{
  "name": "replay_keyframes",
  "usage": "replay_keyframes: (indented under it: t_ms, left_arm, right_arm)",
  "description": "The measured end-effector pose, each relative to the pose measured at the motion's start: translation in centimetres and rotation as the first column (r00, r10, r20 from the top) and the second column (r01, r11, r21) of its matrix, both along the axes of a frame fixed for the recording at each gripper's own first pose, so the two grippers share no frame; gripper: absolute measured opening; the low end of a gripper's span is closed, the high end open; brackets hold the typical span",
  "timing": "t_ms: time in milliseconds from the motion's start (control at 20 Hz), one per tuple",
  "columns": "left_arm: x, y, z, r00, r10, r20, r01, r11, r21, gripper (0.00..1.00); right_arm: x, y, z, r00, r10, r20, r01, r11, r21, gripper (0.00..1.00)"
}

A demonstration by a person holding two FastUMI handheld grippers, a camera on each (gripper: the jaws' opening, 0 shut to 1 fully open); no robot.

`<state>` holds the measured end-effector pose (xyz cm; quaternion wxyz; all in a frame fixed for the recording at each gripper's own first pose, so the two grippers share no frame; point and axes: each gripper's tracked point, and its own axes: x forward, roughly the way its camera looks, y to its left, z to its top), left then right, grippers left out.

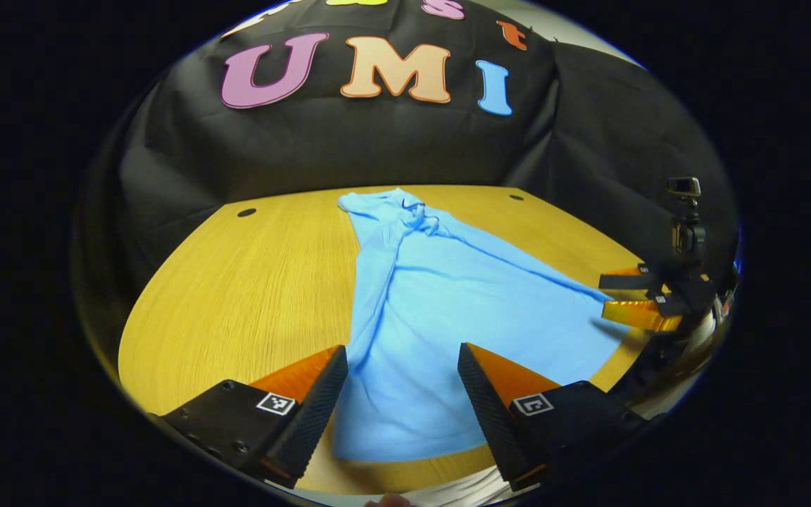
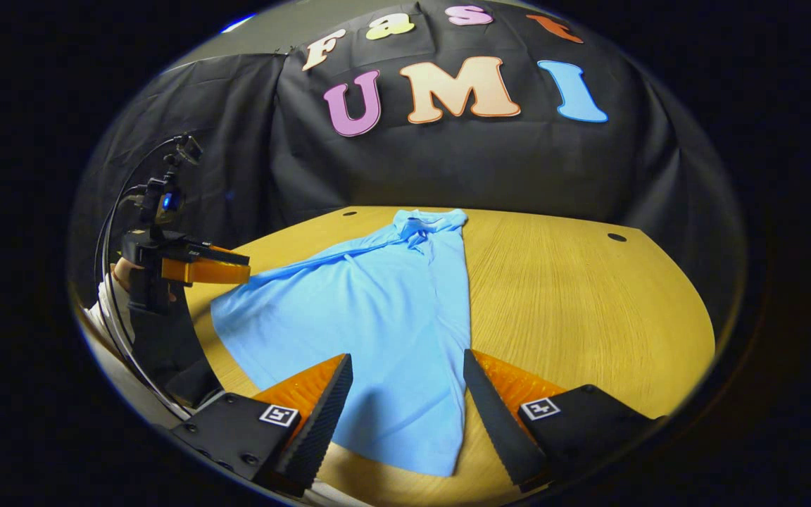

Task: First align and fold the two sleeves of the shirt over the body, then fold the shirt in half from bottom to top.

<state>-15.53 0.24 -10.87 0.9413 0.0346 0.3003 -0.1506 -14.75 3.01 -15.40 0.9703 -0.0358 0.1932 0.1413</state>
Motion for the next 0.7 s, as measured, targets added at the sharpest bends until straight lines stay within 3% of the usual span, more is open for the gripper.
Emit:
replay_keyframes:
  t_ms: [100, 150, 350, 400, 500, 550, 600, 700]
  left_arm:
    - [-0.8, 0.4, -1.2, 1.000, 0.012, -0.024, -0.011, 1.000, 0.019, 0.96]
    - [-1.3, 0.6, -1.6, 0.999, 0.016, -0.034, -0.016, 1.000, 0.023, 0.96]
    - [-2.7, 1.3, -2.3, 0.998, 0.041, -0.050, -0.040, 0.999, 0.012, 0.96]
    - [-2.8, 1.5, -2.5, 0.998, 0.046, -0.052, -0.046, 0.999, 0.013, 0.96]
    - [-2.7, 1.5, -2.6, 0.998, 0.048, -0.033, -0.047, 0.998, 0.033, 0.96]
    - [-2.7, 1.6, -2.7, 0.999, 0.047, -0.023, -0.046, 0.998, 0.050, 0.95]
    - [-2.5, 1.5, -2.6, 0.999, 0.053, -0.012, -0.052, 0.997, 0.051, 0.95]
    - [-2.4, 1.3, -2.6, 0.999, 0.054, -0.009, -0.053, 0.998, 0.044, 0.96]
  right_arm:
    - [-0.6, -0.2, -0.3, 1.000, -0.017, -0.017, 0.017, 1.000, -0.001, 0.94]
    - [-1.0, -0.2, -0.5, 0.999, -0.024, -0.029, 0.024, 1.000, 0.007, 0.98]
    - [-1.7, -0.5, -1.4, 0.998, -0.050, -0.043, 0.050, 0.999, -0.008, 0.98]
    - [-1.8, -0.5, -1.8, 0.997, -0.054, -0.048, 0.053, 0.999, -0.013, 0.94]
    - [-2.1, -0.4, -1.9, 0.997, -0.056, -0.050, 0.054, 0.998, -0.031, 0.98]
    - [-2.2, -0.4, -2.1, 0.997, -0.056, -0.055, 0.053, 0.998, -0.045, 0.94]
    - [-2.1, -0.4, -2.1, 0.997, -0.052, -0.051, 0.049, 0.997, -0.056, 0.98]
    - [-2.3, -0.2, -2.1, 0.998, -0.047, -0.052, 0.045, 0.998, -0.053, 0.98]
